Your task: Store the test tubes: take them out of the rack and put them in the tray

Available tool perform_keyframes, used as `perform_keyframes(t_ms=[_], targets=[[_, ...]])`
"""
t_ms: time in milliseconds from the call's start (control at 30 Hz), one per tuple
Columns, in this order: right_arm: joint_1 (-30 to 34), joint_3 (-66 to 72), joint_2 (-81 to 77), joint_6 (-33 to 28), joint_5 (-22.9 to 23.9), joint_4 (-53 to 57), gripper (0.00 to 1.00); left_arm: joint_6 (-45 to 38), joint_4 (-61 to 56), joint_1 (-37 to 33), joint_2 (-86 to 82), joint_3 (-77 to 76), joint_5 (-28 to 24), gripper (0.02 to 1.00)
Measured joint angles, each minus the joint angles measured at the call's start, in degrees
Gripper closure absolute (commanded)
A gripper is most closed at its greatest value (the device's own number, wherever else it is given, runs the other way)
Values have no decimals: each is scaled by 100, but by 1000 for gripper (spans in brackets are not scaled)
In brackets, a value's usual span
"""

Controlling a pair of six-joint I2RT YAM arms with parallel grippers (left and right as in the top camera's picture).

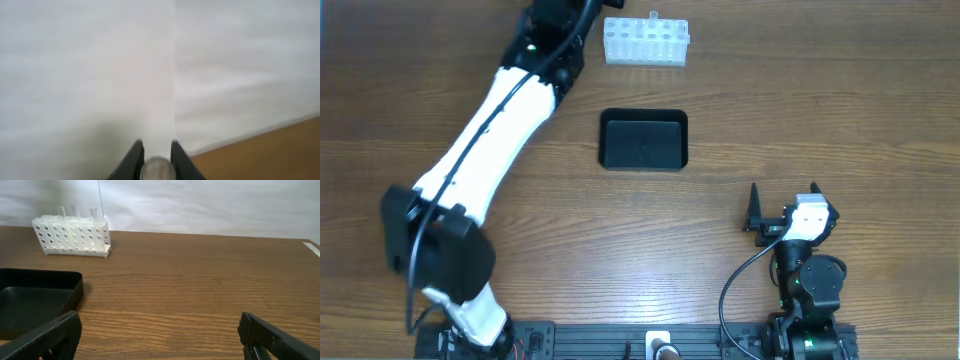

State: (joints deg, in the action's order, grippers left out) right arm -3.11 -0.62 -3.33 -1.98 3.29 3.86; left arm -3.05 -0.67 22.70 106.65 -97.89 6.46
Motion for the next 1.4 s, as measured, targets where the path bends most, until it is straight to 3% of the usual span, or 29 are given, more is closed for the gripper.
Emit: perform_keyframes(t_ms=[300,500,800,1400], targets=[[0,0,0,2,0,0,9,1130,3342,549,-201,-20,260,963],[0,0,0,2,0,0,9,1934,4459,966,251,-17,577,976],[0,0,0,7,0,0,9,2258,4806,1027,846,-15,855,976],[0,0,0,2,2,0,7,2264,4931,894,1456,-15,903,976]])
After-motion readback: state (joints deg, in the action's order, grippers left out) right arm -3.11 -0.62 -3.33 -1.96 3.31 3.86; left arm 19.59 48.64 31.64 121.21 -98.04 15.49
